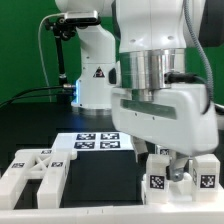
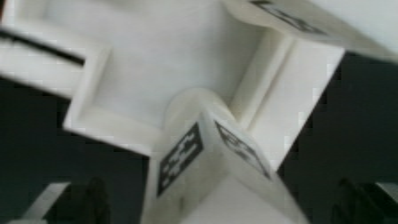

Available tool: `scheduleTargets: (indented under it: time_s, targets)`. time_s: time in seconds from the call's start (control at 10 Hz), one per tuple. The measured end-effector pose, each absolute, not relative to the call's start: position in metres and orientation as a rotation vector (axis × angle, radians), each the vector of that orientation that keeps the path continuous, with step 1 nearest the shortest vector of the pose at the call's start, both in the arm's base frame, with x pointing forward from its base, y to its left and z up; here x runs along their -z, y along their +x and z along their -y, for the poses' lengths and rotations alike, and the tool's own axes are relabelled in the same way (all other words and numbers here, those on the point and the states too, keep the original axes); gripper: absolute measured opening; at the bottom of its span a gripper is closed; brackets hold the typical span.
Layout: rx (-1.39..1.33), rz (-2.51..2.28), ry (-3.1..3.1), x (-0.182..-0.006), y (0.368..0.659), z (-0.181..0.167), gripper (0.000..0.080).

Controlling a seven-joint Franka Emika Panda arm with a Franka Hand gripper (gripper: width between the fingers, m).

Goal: Assemble chair

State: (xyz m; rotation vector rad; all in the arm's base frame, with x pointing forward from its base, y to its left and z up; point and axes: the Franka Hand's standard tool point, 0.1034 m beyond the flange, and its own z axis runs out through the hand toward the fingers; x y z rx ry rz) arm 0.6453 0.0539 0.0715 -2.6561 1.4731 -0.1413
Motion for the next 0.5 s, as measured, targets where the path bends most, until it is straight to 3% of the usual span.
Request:
scheduleTargets:
  time_s: [0.1,0.4,0.5]
  targets:
    - [0.138,-1.148,-2.829,-0.0710,0.6428,-0.0574,0.0647]
    - [0.178,-0.934,-2.915,-0.0719,0.6437,-0.0549,0.0649]
    - [0.202,-0.617,-3.024,-0.0710,0.6453,-0.0512,0.0649]
